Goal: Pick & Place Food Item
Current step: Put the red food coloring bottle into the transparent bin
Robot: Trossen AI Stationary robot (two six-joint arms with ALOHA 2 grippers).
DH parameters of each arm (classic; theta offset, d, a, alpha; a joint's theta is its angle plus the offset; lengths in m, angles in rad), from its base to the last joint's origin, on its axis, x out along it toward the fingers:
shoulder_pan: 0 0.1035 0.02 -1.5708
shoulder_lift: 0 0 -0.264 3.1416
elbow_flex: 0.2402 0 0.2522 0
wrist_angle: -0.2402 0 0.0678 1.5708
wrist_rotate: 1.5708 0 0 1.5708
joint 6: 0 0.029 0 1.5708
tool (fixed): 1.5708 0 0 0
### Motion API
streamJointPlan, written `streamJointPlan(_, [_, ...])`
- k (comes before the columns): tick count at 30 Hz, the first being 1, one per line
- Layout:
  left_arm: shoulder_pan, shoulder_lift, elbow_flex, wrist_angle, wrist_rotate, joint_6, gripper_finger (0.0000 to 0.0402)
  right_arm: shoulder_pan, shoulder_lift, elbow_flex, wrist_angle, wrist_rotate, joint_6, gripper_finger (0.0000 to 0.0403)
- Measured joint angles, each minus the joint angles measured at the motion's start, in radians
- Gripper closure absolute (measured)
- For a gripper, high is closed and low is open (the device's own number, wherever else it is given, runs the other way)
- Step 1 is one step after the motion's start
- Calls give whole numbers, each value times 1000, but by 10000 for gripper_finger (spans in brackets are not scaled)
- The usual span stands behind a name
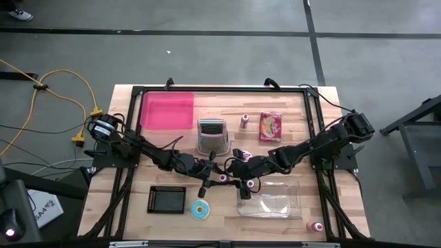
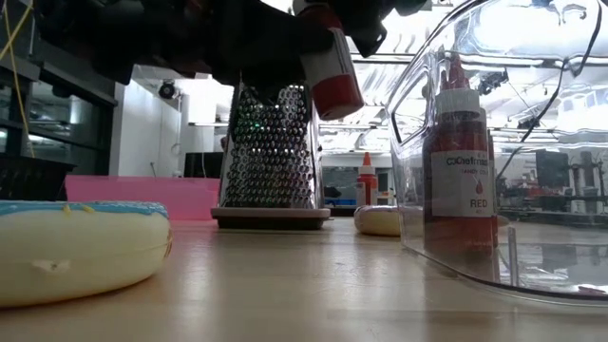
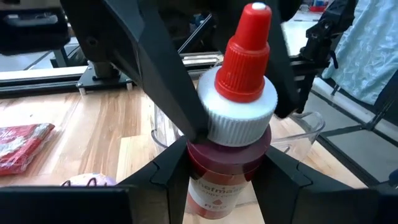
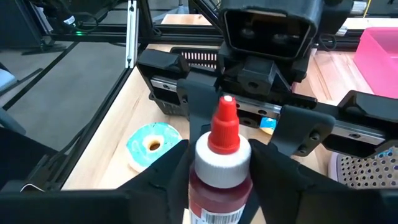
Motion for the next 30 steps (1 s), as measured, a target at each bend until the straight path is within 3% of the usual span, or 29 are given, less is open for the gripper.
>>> streamJointPlan(6, [0,0,0,4,11,0,261,0,0,0,-1,0,0,291])
streamJointPlan(14, [0,0,0,4,11,0,261,0,0,0,-1,0,0,280])
streamJointPlan(20, [0,0,0,2,11,0,261,0,0,0,-1,0,0,300])
streamJointPlan(30, [0,0,0,2,11,0,259,0,0,0,-1,-1,0,301])
